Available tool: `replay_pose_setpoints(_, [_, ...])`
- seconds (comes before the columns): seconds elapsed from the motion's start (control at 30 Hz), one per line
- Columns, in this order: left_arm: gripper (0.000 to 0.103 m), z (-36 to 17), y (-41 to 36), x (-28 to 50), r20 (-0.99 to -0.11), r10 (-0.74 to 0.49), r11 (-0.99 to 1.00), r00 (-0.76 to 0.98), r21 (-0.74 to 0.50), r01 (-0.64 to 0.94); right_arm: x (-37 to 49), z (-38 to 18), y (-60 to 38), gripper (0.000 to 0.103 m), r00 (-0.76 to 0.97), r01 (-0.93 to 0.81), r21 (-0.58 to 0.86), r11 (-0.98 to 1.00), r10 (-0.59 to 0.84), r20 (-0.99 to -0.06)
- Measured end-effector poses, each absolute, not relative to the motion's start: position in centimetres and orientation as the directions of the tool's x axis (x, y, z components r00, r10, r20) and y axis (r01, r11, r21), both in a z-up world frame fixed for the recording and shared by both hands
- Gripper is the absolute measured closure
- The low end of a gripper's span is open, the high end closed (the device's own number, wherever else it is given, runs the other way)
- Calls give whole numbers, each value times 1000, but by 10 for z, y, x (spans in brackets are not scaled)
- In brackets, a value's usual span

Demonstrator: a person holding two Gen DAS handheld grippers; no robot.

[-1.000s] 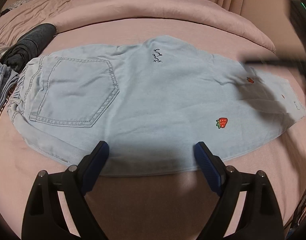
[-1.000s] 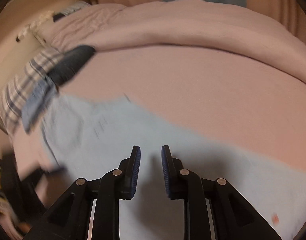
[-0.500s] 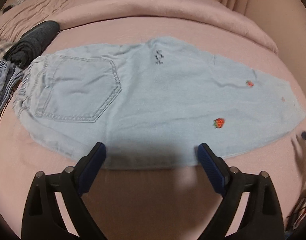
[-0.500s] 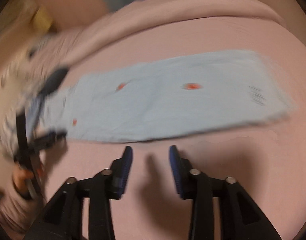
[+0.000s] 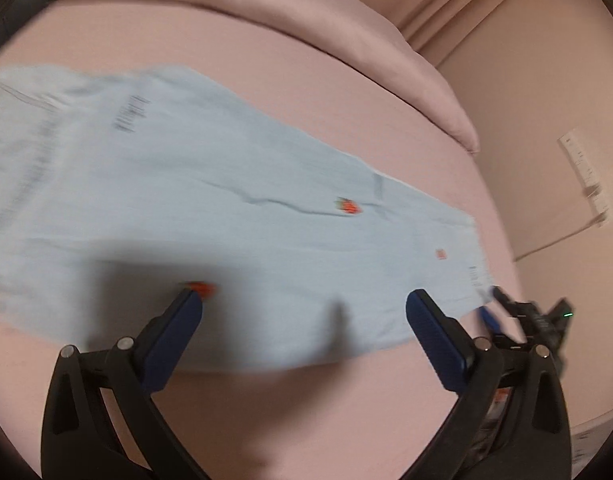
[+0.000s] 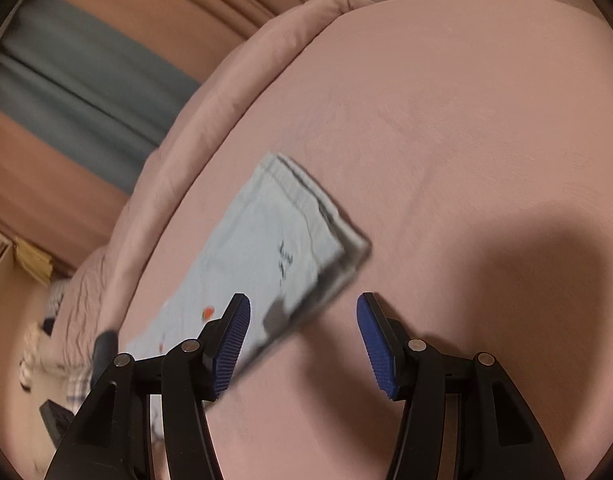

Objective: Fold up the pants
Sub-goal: 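Grasp the leg hem with the right gripper and lift it toward the left gripper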

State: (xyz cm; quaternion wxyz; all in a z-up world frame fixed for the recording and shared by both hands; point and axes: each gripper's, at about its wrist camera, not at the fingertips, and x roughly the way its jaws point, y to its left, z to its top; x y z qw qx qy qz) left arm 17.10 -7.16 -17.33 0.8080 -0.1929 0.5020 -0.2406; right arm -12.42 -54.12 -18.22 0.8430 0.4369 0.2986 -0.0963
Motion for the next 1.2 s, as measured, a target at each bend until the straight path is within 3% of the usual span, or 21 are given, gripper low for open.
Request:
replay_pose_setpoints(0.17, [1, -187, -98, 185, -632, -715, 689, 297, -708, 152, -96, -183, -520, 49, 822, 423, 661, 619, 44, -568])
replay_pose_setpoints(0.2, [1, -190, -102, 186, -645, -707, 699, 291, -699, 149, -91, -182, -517, 55, 825, 420, 654, 629, 36, -564])
replay_pose_setpoints(0.23, [2, -193, -104, 187, -660, -695, 713, 286, -685, 150, -91, -183, -519, 79, 825, 415, 646, 640, 35, -564])
replay_pose_setpoints(0.27, [2, -196, -107, 189, -670, -686, 722, 284, -675, 154, -87, -183, -518, 93, 819, 410, 639, 650, 46, -572])
replay_pose_setpoints(0.47, [3, -197, -96, 194, -653, -715, 693, 249, -709, 131, -78, -141, -498, 95, 813, 388, 482, 786, -45, -581])
replay_pose_setpoints(0.7, [3, -181, -54, 197, -512, -810, 547, 287, -836, 52, -38, -57, -374, 95, 881, 86, 77, 993, -40, -472])
replay_pose_setpoints(0.87, [1, -181, -38, 202, -386, -878, 411, 282, -911, 30, -25, -79, -279, 95, 882, -104, -130, 986, 31, -470])
replay_pose_setpoints(1.03, [2, -198, -59, 230, -371, -901, 373, 224, -927, -37, -26, -127, -221, 95, 857, -214, -297, 931, 32, -514])
replay_pose_setpoints(1.1, [12, -200, -62, 236, -385, -895, 382, 226, -922, -58, -35, -138, -212, 95, 860, -224, -363, 904, 8, -510])
replay_pose_setpoints(1.17, [54, -200, -65, 243, -406, -889, 403, 212, -913, -62, -40, -139, -206, 95, 872, -226, -406, 885, -2, -489])
replay_pose_setpoints(1.2, [61, -199, -68, 245, -407, -891, 405, 201, -913, -49, -43, -137, -203, 95, 880, -223, -421, 879, -5, -476])
